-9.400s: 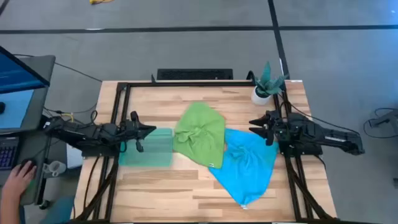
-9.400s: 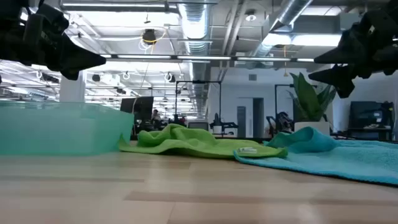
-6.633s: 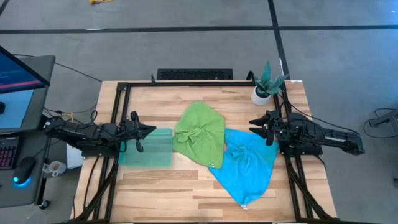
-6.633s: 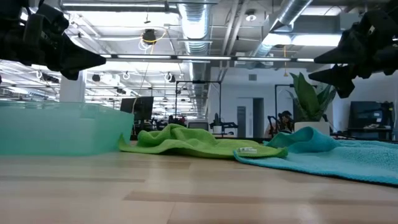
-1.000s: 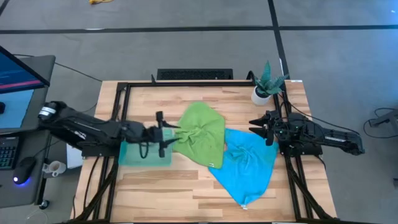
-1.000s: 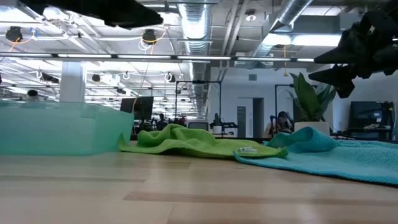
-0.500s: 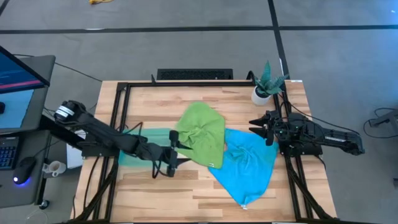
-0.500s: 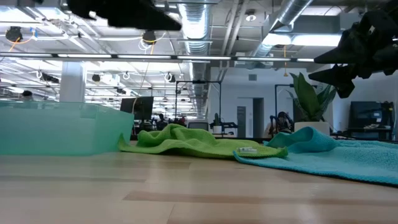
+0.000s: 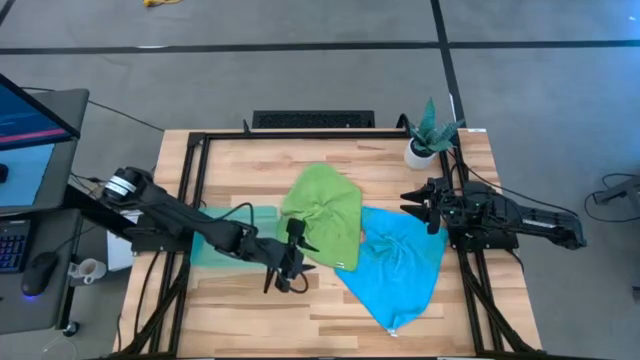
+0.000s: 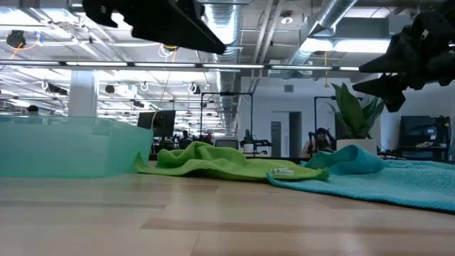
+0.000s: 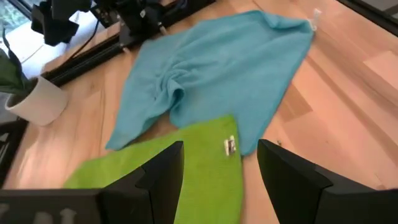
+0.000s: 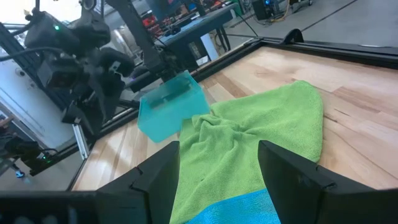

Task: Roll microfiber towels into tight, uniform cylinder then place into a basket
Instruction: Fold the green towel

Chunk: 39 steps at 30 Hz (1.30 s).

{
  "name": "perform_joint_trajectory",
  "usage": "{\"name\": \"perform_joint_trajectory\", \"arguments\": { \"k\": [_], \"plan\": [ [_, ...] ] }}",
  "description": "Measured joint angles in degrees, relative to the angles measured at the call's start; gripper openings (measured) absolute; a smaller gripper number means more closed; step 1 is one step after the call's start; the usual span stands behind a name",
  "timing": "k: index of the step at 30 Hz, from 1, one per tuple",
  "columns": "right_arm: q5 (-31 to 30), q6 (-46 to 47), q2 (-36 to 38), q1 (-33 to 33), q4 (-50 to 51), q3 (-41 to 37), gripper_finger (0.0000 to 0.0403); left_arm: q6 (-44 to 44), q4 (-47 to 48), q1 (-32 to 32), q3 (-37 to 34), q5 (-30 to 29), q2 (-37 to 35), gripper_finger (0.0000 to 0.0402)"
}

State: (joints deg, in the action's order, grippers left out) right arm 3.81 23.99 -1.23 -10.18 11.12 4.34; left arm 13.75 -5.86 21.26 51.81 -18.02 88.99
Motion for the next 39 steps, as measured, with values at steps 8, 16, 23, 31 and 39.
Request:
{"name": "perform_joint_trajectory", "arguments": {
  "k": [8,16,23,31,39],
  "plan": [
    [0.01,0.0,0.01,-0.02,-0.01,-0.01,0.024,-2.32,-1.34,-0.09,0.0,1.42,2.91,0.0196],
    [0.01,0.0,0.0,-0.01,0.01,-0.01,0.024,-5.35,-0.21,-0.41,0.0,4.02,2.99,0.0196],
    [0.0,0.0,0.02,0.0,-0.01,0.0,0.024,-9.03,2.92,-2.42,-0.08,3.82,7.62,0.0196],
    [0.0,0.0,0.02,0.0,-0.01,-0.01,0.024,-13.12,2.12,-4.37,-0.09,2.32,11.42,0.0196],
    [0.0,0.0,0.02,-0.01,-0.01,-0.01,0.024,-22.98,4.04,-7.95,-0.07,2.37,11.48,0.0196]
  ]
}}
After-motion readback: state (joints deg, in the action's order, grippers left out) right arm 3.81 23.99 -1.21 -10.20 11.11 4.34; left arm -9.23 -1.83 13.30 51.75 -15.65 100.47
